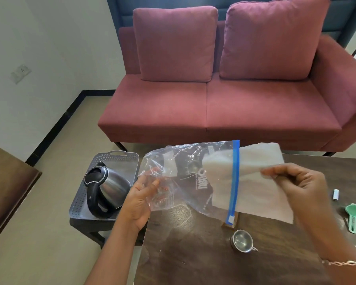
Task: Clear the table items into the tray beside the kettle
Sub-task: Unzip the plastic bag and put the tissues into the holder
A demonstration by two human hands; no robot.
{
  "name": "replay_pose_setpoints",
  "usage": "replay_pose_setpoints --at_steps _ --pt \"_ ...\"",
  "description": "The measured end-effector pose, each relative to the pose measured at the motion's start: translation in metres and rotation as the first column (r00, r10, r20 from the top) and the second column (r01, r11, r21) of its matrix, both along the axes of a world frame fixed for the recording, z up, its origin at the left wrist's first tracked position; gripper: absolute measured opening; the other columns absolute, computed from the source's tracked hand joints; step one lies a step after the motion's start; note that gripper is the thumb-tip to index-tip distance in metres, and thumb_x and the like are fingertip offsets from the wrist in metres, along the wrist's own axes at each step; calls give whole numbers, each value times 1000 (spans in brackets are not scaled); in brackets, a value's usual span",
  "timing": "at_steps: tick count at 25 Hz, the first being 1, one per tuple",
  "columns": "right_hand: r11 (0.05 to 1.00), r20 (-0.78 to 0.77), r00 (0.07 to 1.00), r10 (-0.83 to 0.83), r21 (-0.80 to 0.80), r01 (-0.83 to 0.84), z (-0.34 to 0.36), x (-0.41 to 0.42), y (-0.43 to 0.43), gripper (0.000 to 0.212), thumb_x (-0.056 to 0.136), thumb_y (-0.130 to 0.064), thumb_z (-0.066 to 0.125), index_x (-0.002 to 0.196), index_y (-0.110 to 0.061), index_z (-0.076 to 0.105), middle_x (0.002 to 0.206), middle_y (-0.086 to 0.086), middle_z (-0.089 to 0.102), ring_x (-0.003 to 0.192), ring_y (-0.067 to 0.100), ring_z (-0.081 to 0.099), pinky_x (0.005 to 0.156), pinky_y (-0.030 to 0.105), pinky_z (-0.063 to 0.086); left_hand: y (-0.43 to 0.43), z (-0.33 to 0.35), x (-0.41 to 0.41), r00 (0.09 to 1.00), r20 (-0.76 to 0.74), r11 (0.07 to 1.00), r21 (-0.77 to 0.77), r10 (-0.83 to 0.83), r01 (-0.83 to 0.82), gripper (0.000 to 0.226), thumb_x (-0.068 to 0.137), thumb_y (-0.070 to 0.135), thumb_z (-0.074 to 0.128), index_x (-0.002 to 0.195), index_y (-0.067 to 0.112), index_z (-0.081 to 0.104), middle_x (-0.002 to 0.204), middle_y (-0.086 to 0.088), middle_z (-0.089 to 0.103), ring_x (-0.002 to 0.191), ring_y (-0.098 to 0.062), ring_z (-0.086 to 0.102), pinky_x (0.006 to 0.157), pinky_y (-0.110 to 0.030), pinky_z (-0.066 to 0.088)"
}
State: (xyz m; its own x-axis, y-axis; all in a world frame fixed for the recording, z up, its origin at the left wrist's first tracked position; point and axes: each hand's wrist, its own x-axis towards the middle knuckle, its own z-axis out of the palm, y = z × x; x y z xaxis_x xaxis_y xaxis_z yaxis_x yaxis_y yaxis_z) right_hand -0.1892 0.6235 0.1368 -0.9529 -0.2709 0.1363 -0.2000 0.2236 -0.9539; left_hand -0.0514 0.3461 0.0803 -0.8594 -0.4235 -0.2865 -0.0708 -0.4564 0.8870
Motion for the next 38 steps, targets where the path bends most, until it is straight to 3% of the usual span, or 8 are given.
replay_pose_setpoints --at_steps 10,15,19,25,29,31,35,38 --pt "968 -179 967 -179 145 206 11 -28 30 36 87 0 57 78 -34 67 80 -32 66 76 -7 57 68 -3 40 -10 -16 11 987 138 979 178 77 -101 15 74 22 61 78 19 75 84 0 74 78 -20 69 69 -41 53" --pt "861 -424 895 137 497 103 8 -11 -2 50 66 4 78 113 -9 65 105 8 57 92 23 55 77 10 38 -1 -19 7 962 273 933 346 2 -100 26 72 13 62 93 1 70 93 -16 66 84 -31 62 94 -47 42" --pt "738 -594 625 507 674 42 7 -14 -19 79 49 -12 90 120 3 58 112 5 41 105 27 41 92 44 44 10 -15 4 908 365 936 343 -204 72 20 71 10 61 85 0 71 79 -16 72 71 -30 69 79 -43 53" --pt "695 -583 441 682 705 -142 8 -13 -24 30 90 -30 47 84 -14 73 92 -2 67 104 19 63 88 34 38 15 -18 1 860 385 882 449 -336 144 39 73 16 63 108 0 59 88 -19 71 76 -31 69 86 -46 49" --pt "642 -479 524 705 745 -182 2 -5 -31 23 85 -24 53 71 -14 68 79 -1 68 79 20 69 78 31 41 25 -19 2 816 570 991 -19 -99 134 46 87 52 48 108 12 60 111 -4 63 99 -20 61 70 -37 52" --pt "592 -387 571 724 773 -228 -3 0 -38 5 76 -15 67 72 -12 69 73 1 64 57 25 62 64 31 47 24 -14 4 916 402 939 -317 7 132 51 78 60 50 106 20 61 109 9 64 100 -6 59 78 -27 50" --pt "519 -200 660 724 789 -330 -17 4 -53 11 86 -18 62 90 -10 68 86 5 61 68 29 61 56 26 34 27 -13 10 810 311 713 -385 -498 586 90 55 38 82 134 34 38 133 13 51 124 0 46 99 -22 43" --pt "524 -174 677 716 774 -356 -29 5 -62 14 89 -22 58 94 -12 67 89 1 59 75 26 61 59 26 33 36 -35 20 754 408 657 -376 -516 653 72 65 16 82 126 35 48 125 8 59 116 -7 54 101 -28 44"
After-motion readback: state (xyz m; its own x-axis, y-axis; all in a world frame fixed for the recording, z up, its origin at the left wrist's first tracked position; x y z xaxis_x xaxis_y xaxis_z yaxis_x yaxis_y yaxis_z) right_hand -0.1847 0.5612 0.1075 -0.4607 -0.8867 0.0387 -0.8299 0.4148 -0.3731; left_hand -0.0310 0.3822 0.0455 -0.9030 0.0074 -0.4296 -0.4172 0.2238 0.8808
